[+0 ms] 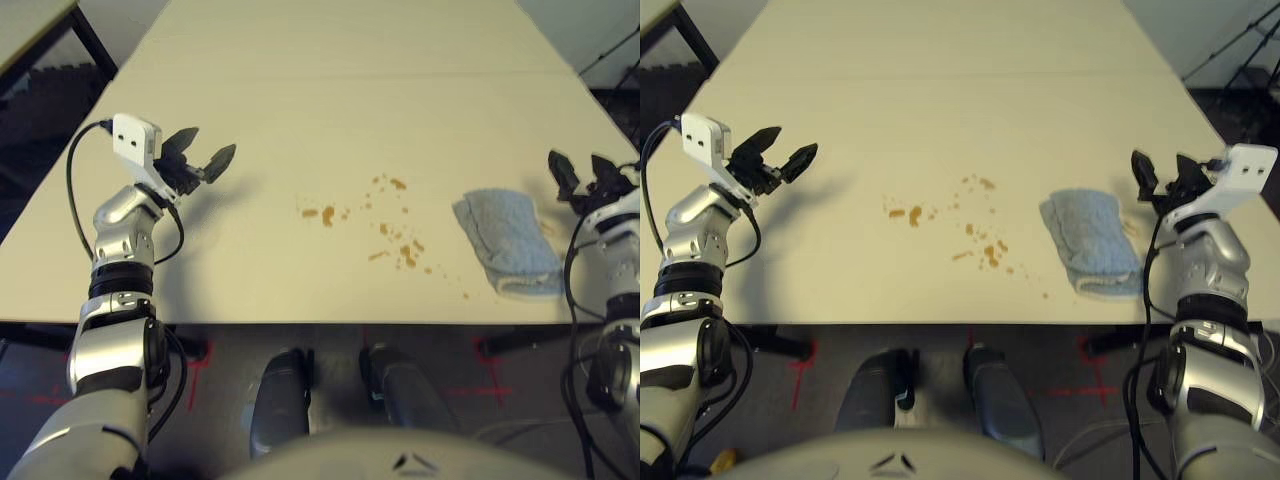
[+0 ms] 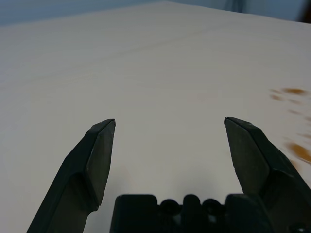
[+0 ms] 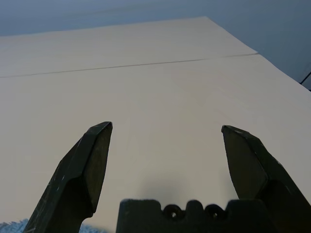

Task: Wipe the water off the table with a rag.

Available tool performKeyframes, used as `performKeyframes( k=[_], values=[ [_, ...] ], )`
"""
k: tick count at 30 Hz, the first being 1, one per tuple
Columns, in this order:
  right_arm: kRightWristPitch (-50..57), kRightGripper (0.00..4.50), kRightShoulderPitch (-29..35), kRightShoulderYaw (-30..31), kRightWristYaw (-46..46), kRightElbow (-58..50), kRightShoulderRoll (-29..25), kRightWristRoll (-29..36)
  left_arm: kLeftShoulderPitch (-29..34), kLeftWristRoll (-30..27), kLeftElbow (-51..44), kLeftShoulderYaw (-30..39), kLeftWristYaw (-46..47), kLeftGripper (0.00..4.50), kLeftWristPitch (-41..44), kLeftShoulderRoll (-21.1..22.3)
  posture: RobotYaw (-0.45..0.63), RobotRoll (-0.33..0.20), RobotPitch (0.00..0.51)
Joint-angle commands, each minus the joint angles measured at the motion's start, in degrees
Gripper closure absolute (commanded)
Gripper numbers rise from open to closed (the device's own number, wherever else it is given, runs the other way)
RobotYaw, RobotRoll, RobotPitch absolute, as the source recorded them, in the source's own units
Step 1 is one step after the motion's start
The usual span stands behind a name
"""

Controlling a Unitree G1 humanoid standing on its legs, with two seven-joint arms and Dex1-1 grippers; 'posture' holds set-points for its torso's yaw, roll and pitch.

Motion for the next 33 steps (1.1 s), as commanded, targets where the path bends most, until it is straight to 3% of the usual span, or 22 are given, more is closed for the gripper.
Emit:
performKeyframes(
  k=[1, 6, 19, 25, 33],
  values=[
    [1.8, 0.02, -0.7, 0.9, 0.0, -0.2, -1.2, -0.7, 3.1, -1.7, -6.8, -2.7, -5.9, 0.00, 5.2, 2.2, -0.17, 0.000, 0.113],
    [9.2, 0.02, -1.1, 2.4, 3.5, -3.6, -3.5, 0.2, 4.6, -2.3, -11.0, -4.2, -8.9, 0.00, 9.6, 3.1, -0.18, 0.000, 0.109],
    [42.7, 0.02, 3.9, 7.9, 13.9, -16.9, -15.3, 1.9, 2.2, -0.1, -8.6, -5.5, -8.8, 0.00, 7.5, 2.3, -0.21, 0.000, 0.118],
    [50.3, 0.02, 9.1, 9.4, 16.1, -22.6, -15.3, 2.8, 2.2, 0.0, -8.5, -5.9, -8.7, 0.00, 7.4, 2.3, -0.21, 0.000, 0.125],
    [51.7, 0.02, 14.1, 11.3, 16.2, -27.6, -13.0, 2.3, 2.3, 0.1, -8.7, -6.1, -8.6, 0.00, 7.5, 2.4, -0.21, 0.000, 0.125]
  ],
)
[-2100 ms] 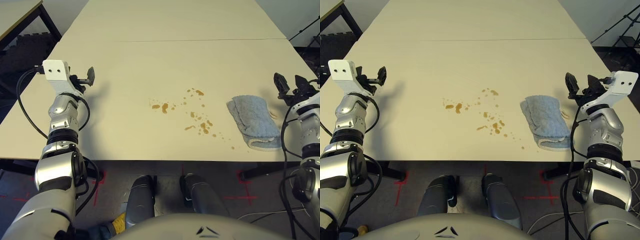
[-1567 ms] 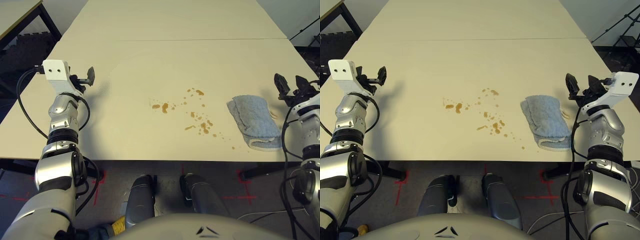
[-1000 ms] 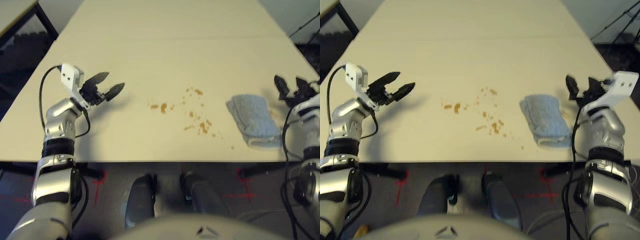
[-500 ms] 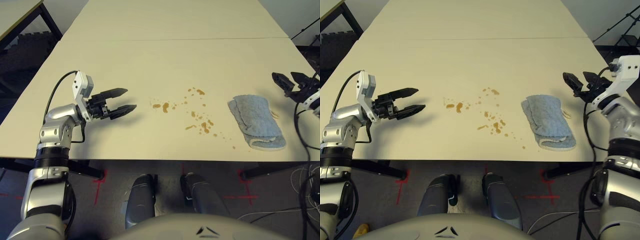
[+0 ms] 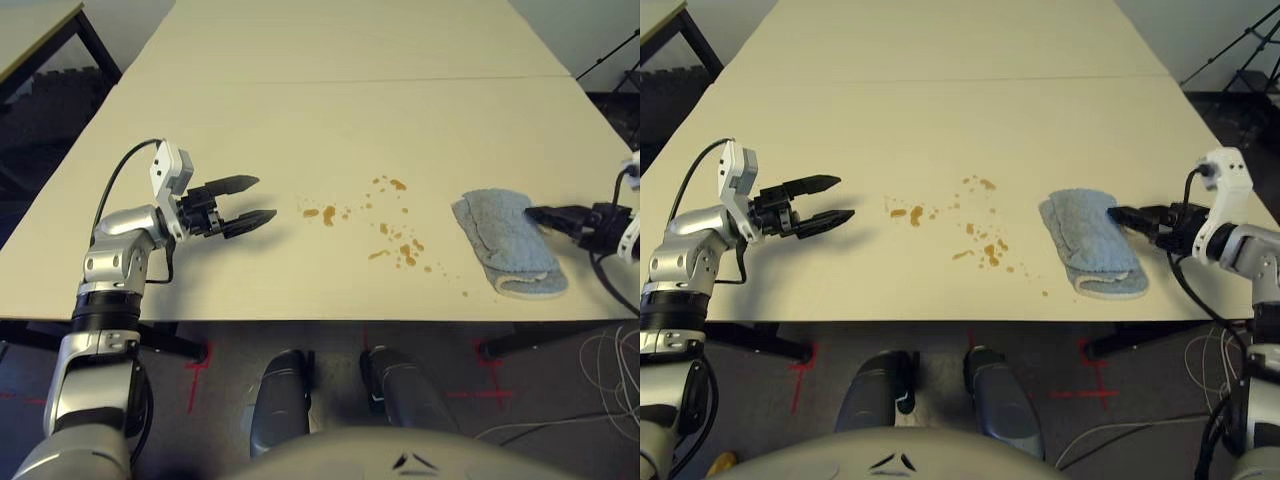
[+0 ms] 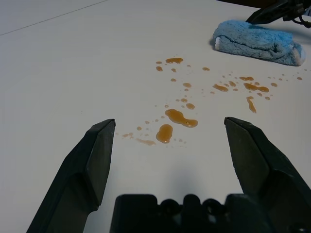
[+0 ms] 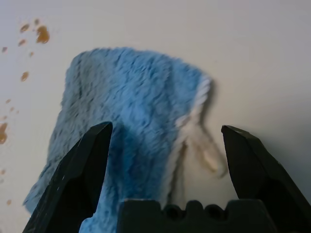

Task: Wipe the water off the table with a rag.

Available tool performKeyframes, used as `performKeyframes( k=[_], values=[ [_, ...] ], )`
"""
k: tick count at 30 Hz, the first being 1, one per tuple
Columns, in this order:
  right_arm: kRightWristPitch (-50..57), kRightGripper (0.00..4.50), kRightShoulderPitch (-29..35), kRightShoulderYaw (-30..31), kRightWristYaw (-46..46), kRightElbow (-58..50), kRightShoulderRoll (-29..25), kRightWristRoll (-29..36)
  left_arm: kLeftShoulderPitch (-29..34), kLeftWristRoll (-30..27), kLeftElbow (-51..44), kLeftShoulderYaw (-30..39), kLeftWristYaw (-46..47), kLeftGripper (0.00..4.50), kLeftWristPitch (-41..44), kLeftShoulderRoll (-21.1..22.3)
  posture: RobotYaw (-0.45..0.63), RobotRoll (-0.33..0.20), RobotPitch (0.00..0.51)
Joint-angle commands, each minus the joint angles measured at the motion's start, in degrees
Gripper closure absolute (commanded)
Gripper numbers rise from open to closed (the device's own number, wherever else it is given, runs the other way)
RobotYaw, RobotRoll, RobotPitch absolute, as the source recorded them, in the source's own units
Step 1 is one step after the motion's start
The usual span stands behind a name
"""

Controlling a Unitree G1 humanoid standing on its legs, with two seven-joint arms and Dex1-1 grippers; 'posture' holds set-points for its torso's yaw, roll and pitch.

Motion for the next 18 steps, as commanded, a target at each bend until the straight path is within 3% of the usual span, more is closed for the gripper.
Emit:
performKeyframes(
  k=[1, 18],
  values=[
    [-0.4, 0.02, 1.6, 1.9, 0.0, -1.5, 0.7, -0.6, -0.2, 0.9, 0.6, -0.8, -0.1, 0.00, -0.2, 0.1, -0.21, 0.000, 0.125],
    [-3.3, 0.02, 5.8, 10.5, 1.4, -7.4, 4.0, -3.6, -0.4, 1.3, 0.9, -1.0, 0.8, 0.00, -0.8, 0.0, -0.20, 0.000, 0.127]
  ],
)
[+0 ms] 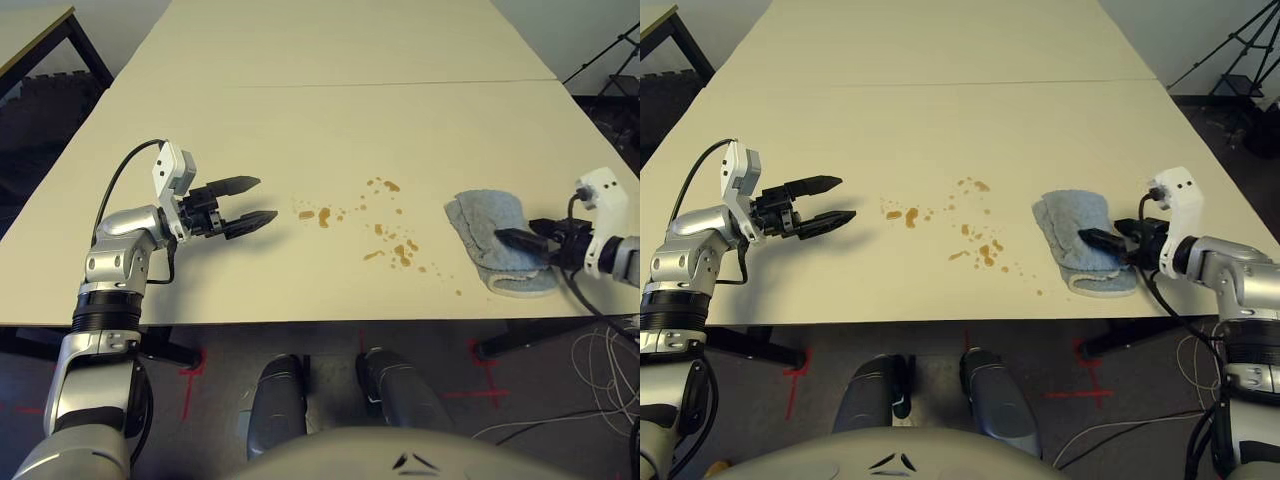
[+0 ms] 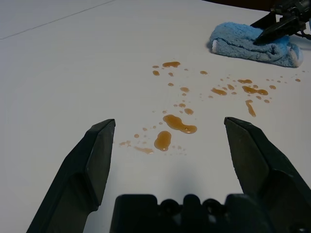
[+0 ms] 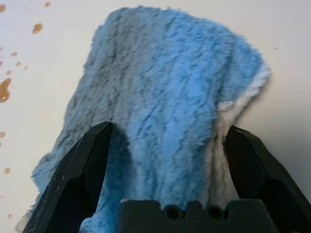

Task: Wipe the water off the table with a rag.

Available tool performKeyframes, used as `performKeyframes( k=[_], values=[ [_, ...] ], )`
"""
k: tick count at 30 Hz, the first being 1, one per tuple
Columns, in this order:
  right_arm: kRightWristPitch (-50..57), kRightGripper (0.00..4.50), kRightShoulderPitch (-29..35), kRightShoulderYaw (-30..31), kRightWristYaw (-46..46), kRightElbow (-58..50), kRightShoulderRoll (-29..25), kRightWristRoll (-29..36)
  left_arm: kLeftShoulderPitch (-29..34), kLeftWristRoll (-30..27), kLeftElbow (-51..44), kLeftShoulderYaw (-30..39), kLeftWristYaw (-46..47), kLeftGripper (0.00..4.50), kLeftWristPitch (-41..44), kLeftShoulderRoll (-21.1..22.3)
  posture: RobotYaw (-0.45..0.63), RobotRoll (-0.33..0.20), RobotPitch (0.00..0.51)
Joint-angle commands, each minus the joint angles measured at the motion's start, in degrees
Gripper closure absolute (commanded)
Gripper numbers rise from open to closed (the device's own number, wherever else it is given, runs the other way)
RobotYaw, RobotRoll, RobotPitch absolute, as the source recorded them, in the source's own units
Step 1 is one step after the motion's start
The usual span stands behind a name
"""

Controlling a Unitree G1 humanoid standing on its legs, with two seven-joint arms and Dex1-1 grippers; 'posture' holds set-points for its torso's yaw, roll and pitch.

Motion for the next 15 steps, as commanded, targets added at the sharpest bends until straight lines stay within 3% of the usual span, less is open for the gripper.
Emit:
performKeyframes(
  k=[1, 4, 7, 15],
  values=[
    [2.0, 0.02, 2.4, 3.9, 1.5, -0.6, 1.5, -0.3, -0.4, 1.0, 0.9, -0.5, 0.1, 0.00, -0.4, 0.1, -0.20, 0.000, 0.127],
    [1.4, 0.02, 2.9, 5.1, 1.1, -0.8, 1.7, -1.3, -0.3, 1.0, 0.9, -0.4, 0.2, 0.00, -0.5, 0.1, -0.20, 0.000, 0.128],
    [0.4, 0.61, 2.8, 5.7, 0.0, -0.6, 2.1, -2.7, -0.4, 1.0, 1.0, -0.4, 0.2, 0.00, -0.5, 0.1, -0.20, 0.000, 0.128],
    [-1.4, 3.48, 0.8, 3.5, -4.1, 0.5, 4.4, -3.8, -0.2, 1.0, 1.1, -0.3, 0.0, 0.00, -0.5, 0.5, -0.20, 0.000, 0.134]
  ],
)
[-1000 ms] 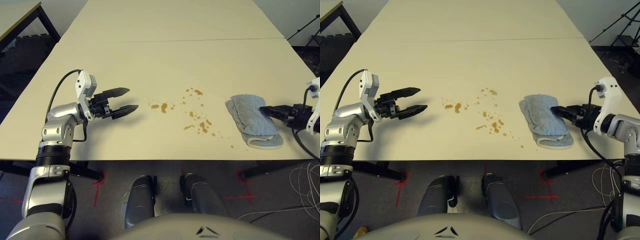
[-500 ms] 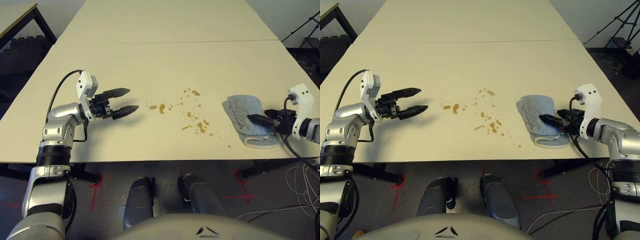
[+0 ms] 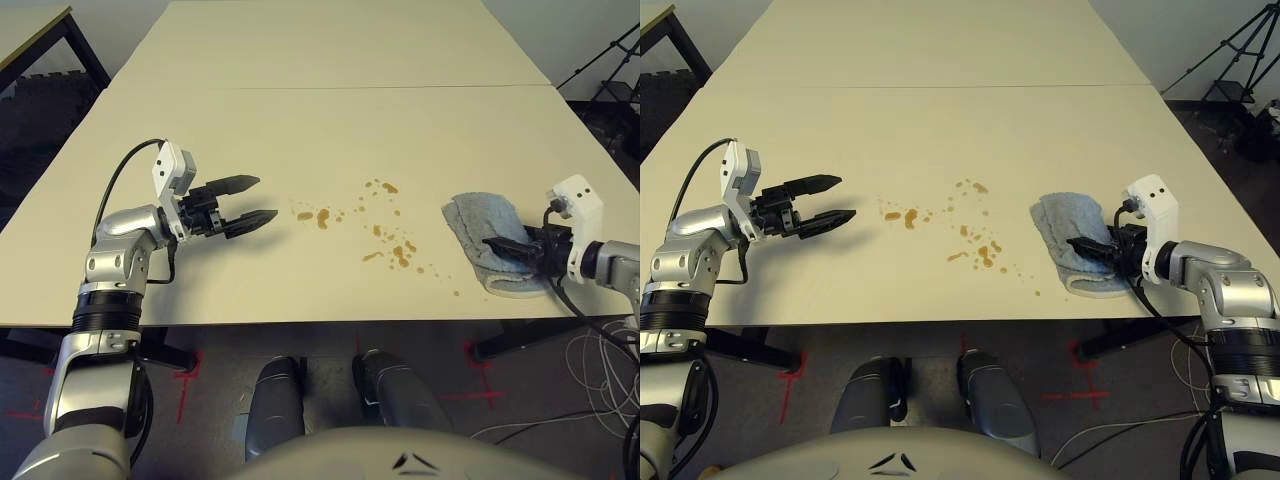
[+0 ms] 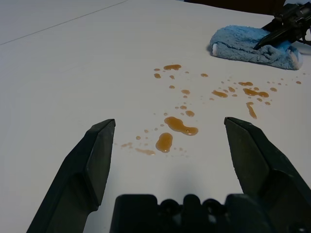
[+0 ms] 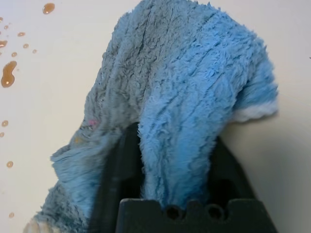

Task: Wipe the water off the table with a rag.

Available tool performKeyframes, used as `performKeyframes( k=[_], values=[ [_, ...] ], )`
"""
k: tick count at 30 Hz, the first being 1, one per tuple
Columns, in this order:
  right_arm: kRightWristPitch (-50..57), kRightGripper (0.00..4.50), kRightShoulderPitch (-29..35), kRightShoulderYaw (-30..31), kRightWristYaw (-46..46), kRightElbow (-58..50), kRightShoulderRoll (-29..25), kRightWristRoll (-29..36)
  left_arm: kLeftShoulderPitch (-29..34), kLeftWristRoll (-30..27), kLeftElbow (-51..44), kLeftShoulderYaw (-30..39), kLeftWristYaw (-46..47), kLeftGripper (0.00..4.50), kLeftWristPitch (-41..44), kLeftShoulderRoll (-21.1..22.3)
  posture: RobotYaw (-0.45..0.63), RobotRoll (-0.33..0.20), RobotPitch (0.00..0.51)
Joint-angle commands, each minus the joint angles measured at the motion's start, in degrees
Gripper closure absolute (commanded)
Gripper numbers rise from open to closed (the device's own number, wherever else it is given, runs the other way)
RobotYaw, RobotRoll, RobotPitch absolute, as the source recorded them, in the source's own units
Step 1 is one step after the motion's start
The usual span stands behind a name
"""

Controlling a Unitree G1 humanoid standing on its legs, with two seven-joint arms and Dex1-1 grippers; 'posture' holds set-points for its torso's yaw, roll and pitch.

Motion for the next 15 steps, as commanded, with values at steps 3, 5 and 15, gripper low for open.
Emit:
performKeyframes(
  k=[3, 5, 15],
  values=[
    [2.7, 4.24, -0.6, -1.3, -2.9, 1.8, 2.8, 1.1, 0.0, 1.0, 0.9, -0.3, 0.0, 0.00, -0.4, 0.5, -0.20, 0.000, 0.135],
    [3.9, 4.27, -1.7, -3.6, -4.9, 1.5, 4.2, 2.5, 0.2, 1.1, 1.0, -0.3, 0.0, 0.00, -0.5, 0.5, -0.20, 0.000, 0.135],
    [10.2, 4.28, -8.8, -9.2, -16.1, -2.9, 13.6, 7.6, 1.5, 0.9, 2.2, 0.5, -1.5, 0.00, -0.9, 2.8, -0.19, 0.000, 0.132]
  ],
)
